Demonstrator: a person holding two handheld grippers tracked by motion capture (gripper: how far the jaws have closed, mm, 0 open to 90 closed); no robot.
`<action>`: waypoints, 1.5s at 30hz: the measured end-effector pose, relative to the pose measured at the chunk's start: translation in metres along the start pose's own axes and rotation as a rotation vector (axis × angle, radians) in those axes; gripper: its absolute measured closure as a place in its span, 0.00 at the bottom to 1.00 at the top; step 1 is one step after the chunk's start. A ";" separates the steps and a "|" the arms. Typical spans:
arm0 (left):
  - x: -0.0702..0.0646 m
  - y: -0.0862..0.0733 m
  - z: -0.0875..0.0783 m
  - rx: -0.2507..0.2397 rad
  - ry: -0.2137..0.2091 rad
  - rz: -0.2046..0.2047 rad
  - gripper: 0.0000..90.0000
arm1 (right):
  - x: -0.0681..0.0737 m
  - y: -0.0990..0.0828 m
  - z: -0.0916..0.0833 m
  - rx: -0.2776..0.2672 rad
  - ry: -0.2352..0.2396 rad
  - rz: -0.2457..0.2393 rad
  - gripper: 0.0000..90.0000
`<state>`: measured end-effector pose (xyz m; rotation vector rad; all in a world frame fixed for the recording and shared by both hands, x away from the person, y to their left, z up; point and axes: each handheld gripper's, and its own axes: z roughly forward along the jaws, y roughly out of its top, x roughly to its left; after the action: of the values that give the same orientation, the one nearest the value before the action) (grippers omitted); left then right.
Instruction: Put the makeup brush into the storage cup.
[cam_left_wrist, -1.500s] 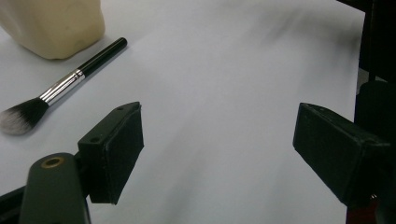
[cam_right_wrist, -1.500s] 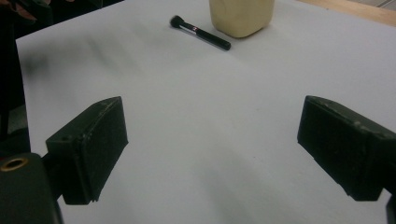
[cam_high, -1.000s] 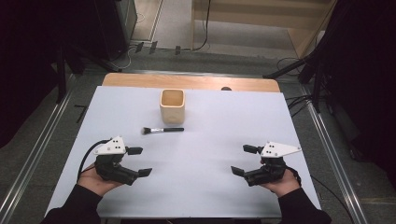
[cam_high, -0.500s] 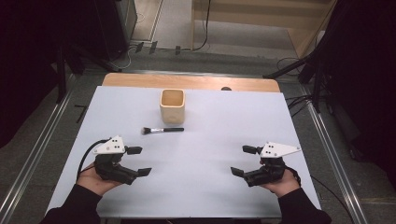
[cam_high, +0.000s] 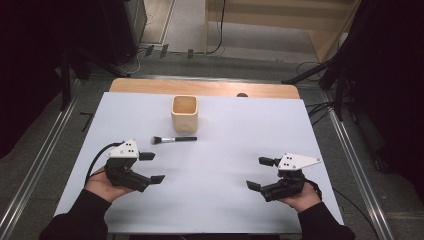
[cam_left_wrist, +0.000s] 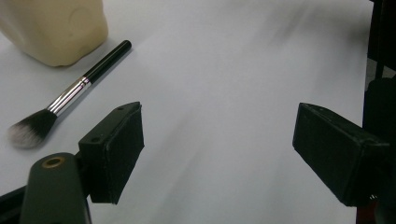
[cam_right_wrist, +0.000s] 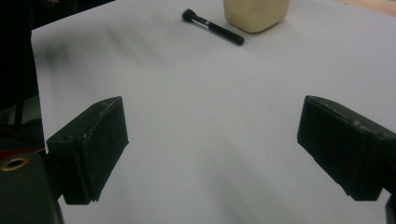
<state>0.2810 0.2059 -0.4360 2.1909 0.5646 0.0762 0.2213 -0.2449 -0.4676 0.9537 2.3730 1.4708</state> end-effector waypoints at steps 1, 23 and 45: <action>0.001 0.003 0.002 0.002 -0.009 -0.004 0.19 | 0.000 0.000 0.000 0.001 0.000 0.001 0.10; 0.027 0.021 0.007 -0.003 0.001 -0.032 0.19 | 0.001 -0.001 0.002 0.013 0.012 -0.002 0.10; 0.058 0.041 0.016 -0.015 0.038 -0.025 0.19 | 0.002 -0.001 0.003 0.021 0.012 -0.014 0.10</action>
<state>0.3523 0.1965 -0.4235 2.1714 0.6109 0.1087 0.2206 -0.2419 -0.4693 0.9339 2.4031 1.4541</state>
